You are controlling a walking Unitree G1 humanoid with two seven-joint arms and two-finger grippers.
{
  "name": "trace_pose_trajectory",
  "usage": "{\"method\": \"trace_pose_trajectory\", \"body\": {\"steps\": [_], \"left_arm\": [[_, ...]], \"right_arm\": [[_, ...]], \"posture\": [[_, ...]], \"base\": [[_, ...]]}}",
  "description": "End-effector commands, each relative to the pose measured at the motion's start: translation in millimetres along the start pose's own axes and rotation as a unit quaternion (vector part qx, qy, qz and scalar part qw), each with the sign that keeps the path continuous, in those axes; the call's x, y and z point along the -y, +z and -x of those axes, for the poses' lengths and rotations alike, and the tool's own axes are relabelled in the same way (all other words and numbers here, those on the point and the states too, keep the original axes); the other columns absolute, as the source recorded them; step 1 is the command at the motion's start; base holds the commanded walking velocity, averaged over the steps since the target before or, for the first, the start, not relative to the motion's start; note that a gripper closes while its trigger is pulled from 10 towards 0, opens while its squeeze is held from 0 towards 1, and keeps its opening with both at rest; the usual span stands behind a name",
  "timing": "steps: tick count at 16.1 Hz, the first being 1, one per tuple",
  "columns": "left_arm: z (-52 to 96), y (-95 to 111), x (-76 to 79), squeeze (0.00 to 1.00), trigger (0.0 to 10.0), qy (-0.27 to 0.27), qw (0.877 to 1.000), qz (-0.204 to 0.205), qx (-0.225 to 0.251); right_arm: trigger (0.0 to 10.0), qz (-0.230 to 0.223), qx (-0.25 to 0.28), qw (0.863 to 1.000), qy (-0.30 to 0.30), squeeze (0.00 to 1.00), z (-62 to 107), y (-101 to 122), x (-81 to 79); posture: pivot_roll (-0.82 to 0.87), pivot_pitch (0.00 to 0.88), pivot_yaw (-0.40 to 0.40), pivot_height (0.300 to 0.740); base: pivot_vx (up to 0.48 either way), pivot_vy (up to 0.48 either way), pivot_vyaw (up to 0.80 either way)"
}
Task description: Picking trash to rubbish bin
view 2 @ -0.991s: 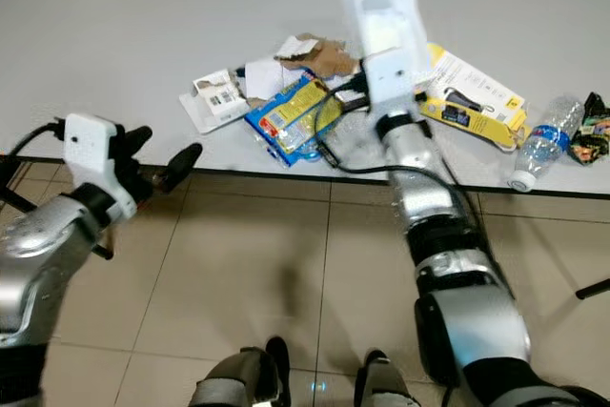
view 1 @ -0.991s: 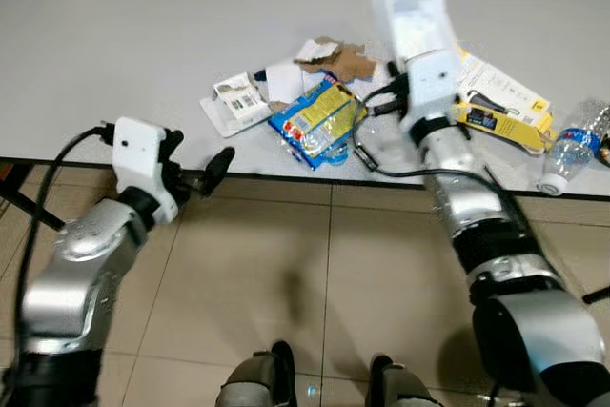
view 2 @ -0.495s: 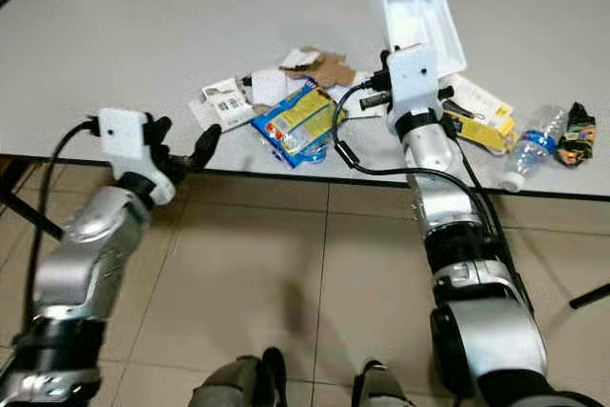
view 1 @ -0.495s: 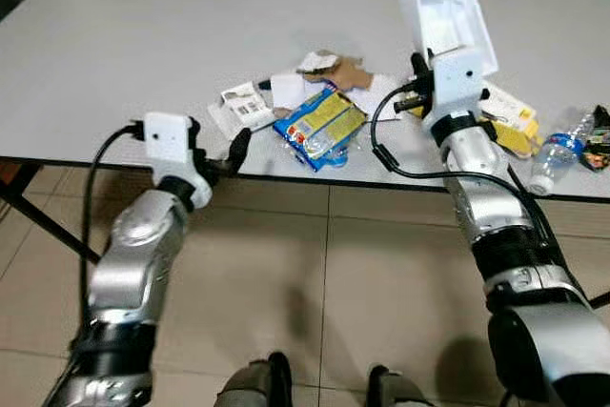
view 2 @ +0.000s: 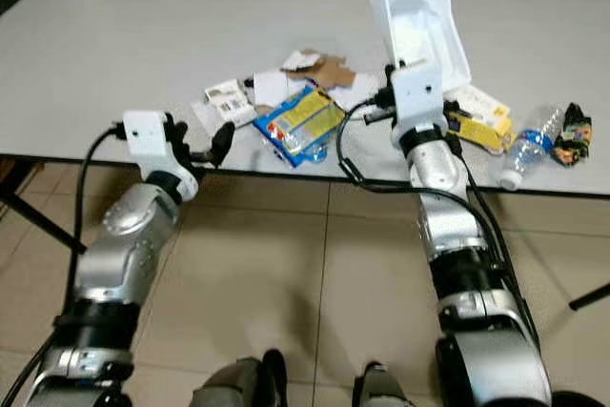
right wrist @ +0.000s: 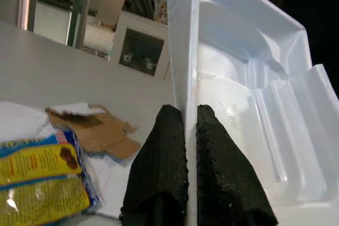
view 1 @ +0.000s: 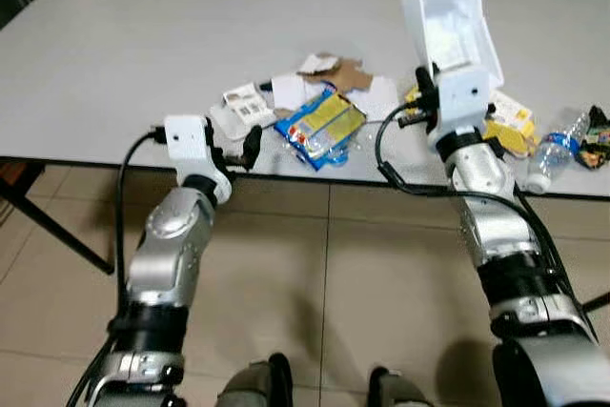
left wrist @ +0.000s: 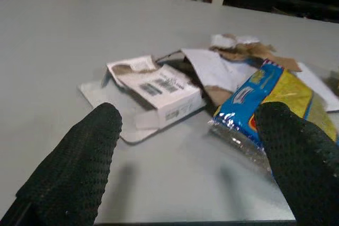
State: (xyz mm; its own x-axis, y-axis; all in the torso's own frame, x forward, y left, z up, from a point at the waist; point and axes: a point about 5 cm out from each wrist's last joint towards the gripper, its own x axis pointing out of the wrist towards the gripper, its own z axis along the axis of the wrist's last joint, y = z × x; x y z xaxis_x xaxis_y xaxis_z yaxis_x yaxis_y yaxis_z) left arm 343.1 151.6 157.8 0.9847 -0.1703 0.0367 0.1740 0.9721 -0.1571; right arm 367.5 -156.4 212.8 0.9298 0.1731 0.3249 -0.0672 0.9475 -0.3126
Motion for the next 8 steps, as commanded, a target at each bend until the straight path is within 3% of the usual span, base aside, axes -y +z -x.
{"method": "trace_pose_trajectory", "body": {"steps": [1,4,7,8], "left_arm": [[-4.5,-4,2.1,0.0,10.0,0.002,1.0,-0.001,-0.005],[-23.4,-13,25.4,0.0,10.0,-0.045,0.999,-0.004,-0.03],[-32.9,-16,36.2,0.0,10.0,-0.055,0.997,0.025,-0.04],[-37.4,-19,40.4,0.0,10.0,-0.058,0.997,0.027,-0.052]], "right_arm": [[10.0,0.008,0.022,1.0,0.001,0.0,0.2,14,-0.7],[10.0,0.002,0.036,0.999,0.01,0.0,13.8,28,-5.9],[10.0,-0.014,0.025,0.999,0.019,0.0,23.9,33,-14.6],[10.0,-0.024,0.007,0.998,0.051,0.0,32.6,38,-18.5]], "posture": [[-0.18,0.153,0.097,0.74],[-0.21,0.209,0.128,0.74],[-0.23,0.248,0.147,0.74],[-0.24,0.269,0.154,0.74]], "base": [[0.0,0.0,0.0],[0.0,0.0,0.0],[0.0,0.0,0.0],[0.0,0.0,0.0]]}}
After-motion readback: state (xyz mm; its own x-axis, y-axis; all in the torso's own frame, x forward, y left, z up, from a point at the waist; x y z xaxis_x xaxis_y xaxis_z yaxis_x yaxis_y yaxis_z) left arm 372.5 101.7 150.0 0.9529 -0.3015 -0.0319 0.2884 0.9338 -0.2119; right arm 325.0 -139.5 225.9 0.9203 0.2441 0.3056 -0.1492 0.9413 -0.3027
